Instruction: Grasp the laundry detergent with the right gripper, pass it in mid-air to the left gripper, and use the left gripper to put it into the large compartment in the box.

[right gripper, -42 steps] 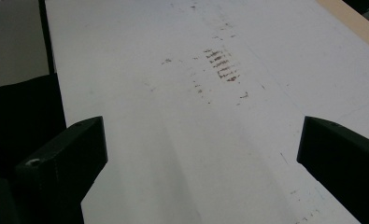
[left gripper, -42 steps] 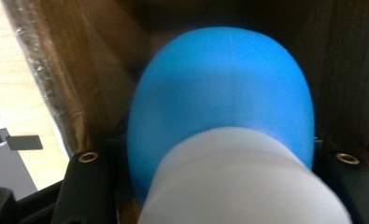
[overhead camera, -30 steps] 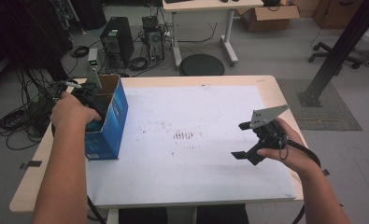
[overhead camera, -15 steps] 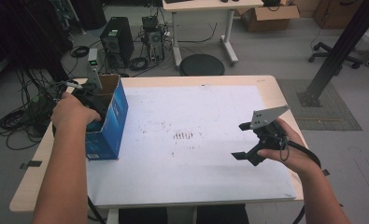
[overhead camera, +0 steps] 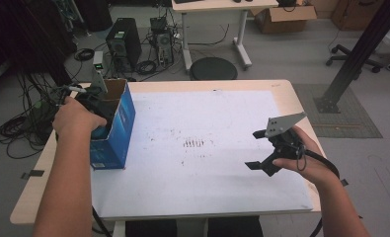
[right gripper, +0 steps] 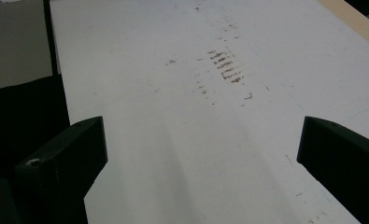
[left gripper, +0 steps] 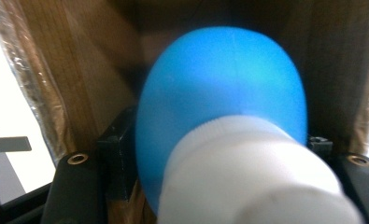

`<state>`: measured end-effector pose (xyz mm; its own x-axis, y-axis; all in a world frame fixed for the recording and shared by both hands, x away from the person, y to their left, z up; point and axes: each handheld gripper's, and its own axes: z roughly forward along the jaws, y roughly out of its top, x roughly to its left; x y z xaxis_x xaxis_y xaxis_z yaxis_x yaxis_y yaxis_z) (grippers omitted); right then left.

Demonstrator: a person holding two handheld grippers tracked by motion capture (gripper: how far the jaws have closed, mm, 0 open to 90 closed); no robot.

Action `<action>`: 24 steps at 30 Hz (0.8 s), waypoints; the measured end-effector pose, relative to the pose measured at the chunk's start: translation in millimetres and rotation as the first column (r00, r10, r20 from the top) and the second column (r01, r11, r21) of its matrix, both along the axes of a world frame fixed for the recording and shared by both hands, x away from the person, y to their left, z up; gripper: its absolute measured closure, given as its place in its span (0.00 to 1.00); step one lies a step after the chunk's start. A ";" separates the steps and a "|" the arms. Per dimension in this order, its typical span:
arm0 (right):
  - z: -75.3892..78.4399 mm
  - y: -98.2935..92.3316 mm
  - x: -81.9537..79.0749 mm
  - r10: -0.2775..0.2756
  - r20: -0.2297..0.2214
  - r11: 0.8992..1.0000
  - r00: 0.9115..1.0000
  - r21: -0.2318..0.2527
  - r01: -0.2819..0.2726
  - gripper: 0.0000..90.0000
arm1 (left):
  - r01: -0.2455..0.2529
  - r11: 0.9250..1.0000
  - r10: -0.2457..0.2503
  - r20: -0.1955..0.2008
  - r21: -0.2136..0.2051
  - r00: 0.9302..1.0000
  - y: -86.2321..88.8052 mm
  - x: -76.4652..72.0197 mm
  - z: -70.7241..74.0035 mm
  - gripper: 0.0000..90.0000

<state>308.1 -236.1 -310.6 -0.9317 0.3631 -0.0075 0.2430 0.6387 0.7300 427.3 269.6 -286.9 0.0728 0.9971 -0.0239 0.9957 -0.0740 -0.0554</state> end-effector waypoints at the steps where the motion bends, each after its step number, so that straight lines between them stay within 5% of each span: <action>1: -0.1 0.3 -0.1 0.001 0.000 1.000 1.000 0.001 -0.001 0.02 | 0.003 1.000 -0.003 0.000 0.004 1.000 -0.6 -0.2 1.3 0.37; 24: 4.7 0.6 -2.8 0.014 0.012 1.000 1.000 0.014 -0.014 0.02 | 0.015 0.999 -0.017 0.055 0.035 0.998 -10.3 -9.3 39.1 0.19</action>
<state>305.3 -235.5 -305.8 -0.9367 0.3500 -0.0137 0.2252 0.6318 0.7417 418.0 259.3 -247.7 0.0889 0.9959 0.0154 0.9960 -0.0889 -0.0029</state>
